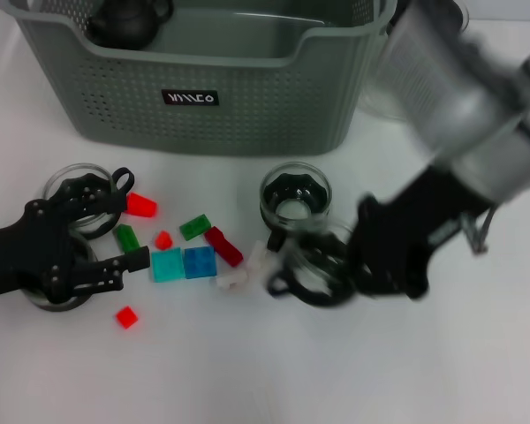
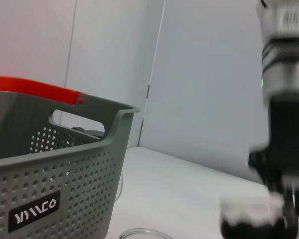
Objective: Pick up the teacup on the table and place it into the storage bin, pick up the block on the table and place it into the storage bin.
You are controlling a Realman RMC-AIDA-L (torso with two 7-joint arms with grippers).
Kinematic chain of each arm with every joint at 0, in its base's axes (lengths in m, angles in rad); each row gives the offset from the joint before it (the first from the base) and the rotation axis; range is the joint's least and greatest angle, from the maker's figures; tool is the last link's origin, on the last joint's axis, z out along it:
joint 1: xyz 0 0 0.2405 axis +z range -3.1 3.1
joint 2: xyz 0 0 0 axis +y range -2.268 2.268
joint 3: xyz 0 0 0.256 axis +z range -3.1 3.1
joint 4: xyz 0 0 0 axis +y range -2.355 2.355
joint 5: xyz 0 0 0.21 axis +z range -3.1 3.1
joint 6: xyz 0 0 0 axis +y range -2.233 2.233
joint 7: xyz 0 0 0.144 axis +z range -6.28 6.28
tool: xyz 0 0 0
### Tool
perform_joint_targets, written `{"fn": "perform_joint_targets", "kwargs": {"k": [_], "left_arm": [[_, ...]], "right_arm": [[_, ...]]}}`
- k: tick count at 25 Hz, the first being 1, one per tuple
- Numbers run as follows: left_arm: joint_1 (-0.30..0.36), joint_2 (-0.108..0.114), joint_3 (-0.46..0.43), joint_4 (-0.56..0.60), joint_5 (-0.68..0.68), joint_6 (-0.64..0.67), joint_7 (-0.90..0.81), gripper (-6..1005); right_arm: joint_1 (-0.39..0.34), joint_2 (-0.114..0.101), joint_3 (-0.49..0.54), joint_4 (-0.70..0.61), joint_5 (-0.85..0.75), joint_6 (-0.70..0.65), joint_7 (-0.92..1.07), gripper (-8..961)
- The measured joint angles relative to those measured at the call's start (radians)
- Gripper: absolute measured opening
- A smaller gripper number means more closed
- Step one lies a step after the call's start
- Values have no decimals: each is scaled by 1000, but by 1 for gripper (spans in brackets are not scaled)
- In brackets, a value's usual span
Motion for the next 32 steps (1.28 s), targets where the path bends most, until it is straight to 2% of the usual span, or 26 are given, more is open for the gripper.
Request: {"fn": "perform_joint_targets", "kwargs": {"k": [2, 5, 9, 12, 14, 18, 24, 25, 29, 32], "left_arm": [[0, -1, 0, 0, 0, -4, 0, 842], [0, -3, 0, 0, 0, -14, 0, 842], [-4, -4, 0, 0, -1, -16, -1, 842], [-8, -6, 0, 0, -1, -16, -3, 842], [-9, -7, 0, 0, -2, -18, -3, 842], [-10, -12, 0, 0, -3, -25, -3, 842], [-10, -19, 0, -2, -3, -26, -5, 842], [-10, -20, 0, -4, -3, -26, -5, 842], [-10, -21, 0, -15, -3, -26, -5, 842], [-10, -21, 0, -19, -3, -26, -6, 842]], "right_arm": [[0, -1, 111, -18, 95, -11, -9, 48], [-7, -1, 239, -35, 243, 46, -19, 47], [-12, -1, 283, -36, 373, 221, -9, 49], [9, -1, 270, -29, 404, 428, 49, 49], [49, -1, 245, -8, 370, 555, 110, 49], [203, -2, 208, 134, 188, 756, 256, 48], [482, -6, 210, 530, -115, 998, 436, 48], [550, -2, 206, 641, -195, 1069, 482, 48], [608, 4, 197, 761, -264, 1152, 517, 48], [618, 6, 180, 825, -273, 1192, 517, 48]]}}
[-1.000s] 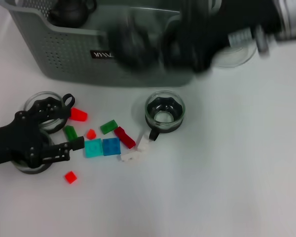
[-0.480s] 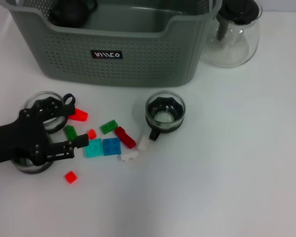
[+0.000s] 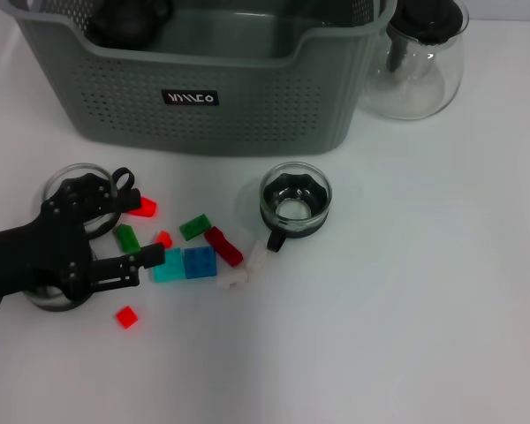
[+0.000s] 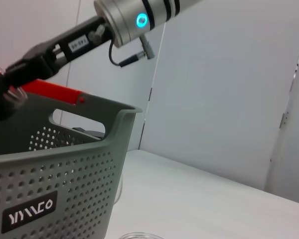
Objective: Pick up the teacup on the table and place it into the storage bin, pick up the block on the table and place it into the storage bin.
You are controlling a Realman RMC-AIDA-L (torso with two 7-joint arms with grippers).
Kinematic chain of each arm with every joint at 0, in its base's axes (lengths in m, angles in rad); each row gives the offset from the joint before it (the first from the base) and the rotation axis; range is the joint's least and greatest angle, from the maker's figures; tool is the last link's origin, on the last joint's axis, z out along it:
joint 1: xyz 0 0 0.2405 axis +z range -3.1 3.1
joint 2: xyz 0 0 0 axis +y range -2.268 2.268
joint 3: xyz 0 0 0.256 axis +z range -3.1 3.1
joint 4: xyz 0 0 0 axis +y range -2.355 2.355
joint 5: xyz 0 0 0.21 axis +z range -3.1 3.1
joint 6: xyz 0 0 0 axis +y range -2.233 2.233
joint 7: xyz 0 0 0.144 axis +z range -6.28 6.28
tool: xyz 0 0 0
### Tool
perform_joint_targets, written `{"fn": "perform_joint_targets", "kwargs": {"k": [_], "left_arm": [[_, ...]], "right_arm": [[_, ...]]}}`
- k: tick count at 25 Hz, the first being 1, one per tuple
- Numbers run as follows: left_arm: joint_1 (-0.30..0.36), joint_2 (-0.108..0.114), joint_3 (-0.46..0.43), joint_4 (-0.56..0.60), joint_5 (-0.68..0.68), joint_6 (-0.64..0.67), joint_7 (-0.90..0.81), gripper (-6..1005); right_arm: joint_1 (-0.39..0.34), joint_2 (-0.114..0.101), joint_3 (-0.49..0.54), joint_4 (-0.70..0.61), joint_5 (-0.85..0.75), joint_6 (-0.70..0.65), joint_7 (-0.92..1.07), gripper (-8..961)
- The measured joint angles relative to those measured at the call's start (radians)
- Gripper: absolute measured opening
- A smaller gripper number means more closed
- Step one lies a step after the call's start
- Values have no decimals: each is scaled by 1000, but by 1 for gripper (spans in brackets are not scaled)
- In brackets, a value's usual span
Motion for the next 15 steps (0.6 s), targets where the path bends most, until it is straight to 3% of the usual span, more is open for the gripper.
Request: {"fn": "perform_joint_targets", "kwargs": {"k": [15], "left_arm": [[0, 1, 0, -2, 0, 0, 0, 842]], "right_arm": [[-58, -8, -18, 26, -6, -59, -8, 48]]}}
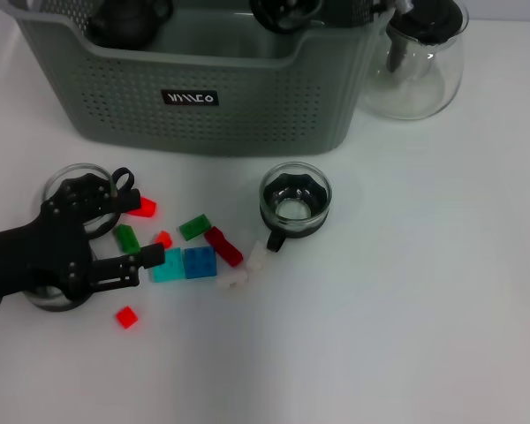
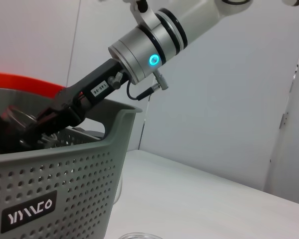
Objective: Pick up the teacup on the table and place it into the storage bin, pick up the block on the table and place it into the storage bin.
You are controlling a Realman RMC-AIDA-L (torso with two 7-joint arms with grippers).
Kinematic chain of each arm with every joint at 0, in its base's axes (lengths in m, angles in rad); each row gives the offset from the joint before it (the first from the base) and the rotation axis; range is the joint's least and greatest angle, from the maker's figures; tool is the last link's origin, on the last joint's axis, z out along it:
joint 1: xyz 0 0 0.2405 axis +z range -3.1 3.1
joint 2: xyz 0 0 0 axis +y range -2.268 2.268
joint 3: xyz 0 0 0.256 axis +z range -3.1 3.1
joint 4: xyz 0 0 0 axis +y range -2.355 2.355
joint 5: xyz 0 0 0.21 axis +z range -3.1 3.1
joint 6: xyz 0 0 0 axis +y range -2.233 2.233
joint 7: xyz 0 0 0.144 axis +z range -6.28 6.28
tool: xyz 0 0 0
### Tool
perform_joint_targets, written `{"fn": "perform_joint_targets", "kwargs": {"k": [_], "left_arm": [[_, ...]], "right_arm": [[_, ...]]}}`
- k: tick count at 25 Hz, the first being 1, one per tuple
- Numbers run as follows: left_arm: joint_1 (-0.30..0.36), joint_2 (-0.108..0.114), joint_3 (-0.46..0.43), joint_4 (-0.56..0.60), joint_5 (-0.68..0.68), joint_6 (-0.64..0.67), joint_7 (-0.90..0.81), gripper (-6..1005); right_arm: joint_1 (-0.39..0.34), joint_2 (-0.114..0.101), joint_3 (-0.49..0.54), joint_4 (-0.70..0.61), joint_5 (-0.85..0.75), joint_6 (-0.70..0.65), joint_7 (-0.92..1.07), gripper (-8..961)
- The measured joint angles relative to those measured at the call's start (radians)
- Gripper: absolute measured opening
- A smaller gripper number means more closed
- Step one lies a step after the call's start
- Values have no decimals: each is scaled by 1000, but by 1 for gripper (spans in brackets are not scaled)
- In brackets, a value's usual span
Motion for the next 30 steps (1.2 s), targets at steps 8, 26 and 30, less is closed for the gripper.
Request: {"fn": "perform_joint_targets", "kwargs": {"k": [8, 26, 30], "left_arm": [[-4, 0, 0, -1, 0, -3, 0, 842], [-9, 0, 0, -3, 2, -10, 0, 841], [-10, 0, 0, -3, 1, -13, 0, 841]], "right_arm": [[-8, -1, 1, -11, -1, -10, 7, 52], [-403, -8, 37, -622, 500, -152, -221, 508], [-606, -30, 86, -749, 947, -463, -554, 506]]}}
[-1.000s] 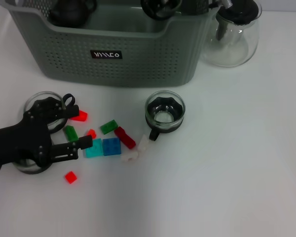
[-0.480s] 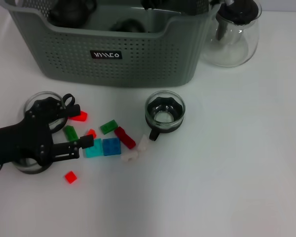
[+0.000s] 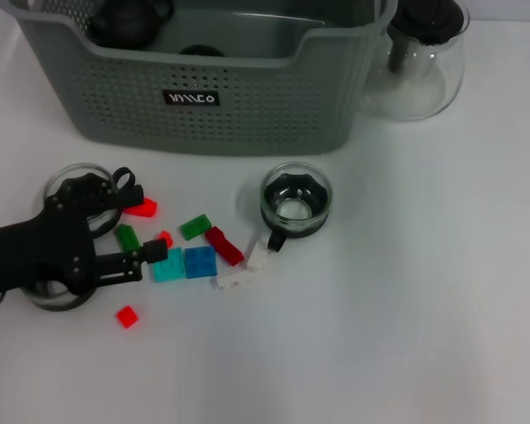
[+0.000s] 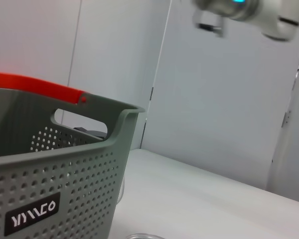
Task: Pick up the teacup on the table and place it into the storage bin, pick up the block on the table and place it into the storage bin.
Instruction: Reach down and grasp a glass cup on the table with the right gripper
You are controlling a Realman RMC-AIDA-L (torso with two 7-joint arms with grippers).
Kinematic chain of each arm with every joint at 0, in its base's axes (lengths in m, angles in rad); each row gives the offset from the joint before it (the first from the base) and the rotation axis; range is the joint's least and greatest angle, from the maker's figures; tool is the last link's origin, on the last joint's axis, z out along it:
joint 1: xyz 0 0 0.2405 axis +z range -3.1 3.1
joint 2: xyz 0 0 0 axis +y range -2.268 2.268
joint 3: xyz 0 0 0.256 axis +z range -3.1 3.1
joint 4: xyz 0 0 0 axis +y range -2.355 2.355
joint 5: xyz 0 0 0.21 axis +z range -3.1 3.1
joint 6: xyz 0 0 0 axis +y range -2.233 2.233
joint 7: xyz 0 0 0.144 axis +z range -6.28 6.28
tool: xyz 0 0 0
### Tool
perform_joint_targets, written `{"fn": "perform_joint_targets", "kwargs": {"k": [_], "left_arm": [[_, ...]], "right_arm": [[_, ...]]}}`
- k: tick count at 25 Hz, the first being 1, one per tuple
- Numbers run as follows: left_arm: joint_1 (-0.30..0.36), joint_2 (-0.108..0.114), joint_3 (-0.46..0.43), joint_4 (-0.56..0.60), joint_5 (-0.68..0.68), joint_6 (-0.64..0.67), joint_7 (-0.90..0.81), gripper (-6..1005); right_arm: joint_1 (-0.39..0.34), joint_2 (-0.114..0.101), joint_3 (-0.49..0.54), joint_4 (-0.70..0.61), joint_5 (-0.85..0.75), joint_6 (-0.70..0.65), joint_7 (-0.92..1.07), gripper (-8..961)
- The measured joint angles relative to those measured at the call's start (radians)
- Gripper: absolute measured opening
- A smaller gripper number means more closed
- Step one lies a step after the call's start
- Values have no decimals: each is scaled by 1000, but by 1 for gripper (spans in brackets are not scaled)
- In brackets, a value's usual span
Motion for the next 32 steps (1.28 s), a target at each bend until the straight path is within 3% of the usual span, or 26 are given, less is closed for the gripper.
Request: {"fn": "perform_joint_targets", "kwargs": {"k": [3, 6, 9, 11, 12, 14, 18, 26, 32], "left_arm": [[-4, 0, 0, 0, 1, -2, 0, 841], [-7, 0, 0, 0, 4, -10, 0, 841], [-7, 0, 0, 0, 6, -11, -4, 841], [-6, 1, -1, 0, 6, -11, -10, 841], [-7, 1, 0, 0, 6, -11, -13, 841], [-9, 1, 0, 0, 4, -13, -15, 841], [-8, 0, 0, 0, 3, -16, -15, 841], [6, 0, 0, 0, 3, -24, -15, 841], [10, -1, 0, 0, 6, -28, -15, 841]], "right_arm": [[-124, -6, 61, -32, 133, -260, -193, 504], [-232, -15, 123, -83, 100, -463, -256, 504], [-290, -24, 136, -203, -87, -602, -201, 505], [-306, -10, 128, -313, -256, -639, -131, 505], [-305, 7, 121, -370, -345, -647, -97, 505], [-287, 33, 86, -449, -512, -647, -51, 505], [-187, 34, -94, -449, -692, -640, 49, 459], [48, 37, -386, -207, -837, -486, 203, 408], [94, 40, -512, -130, -869, -323, 220, 407]]}}
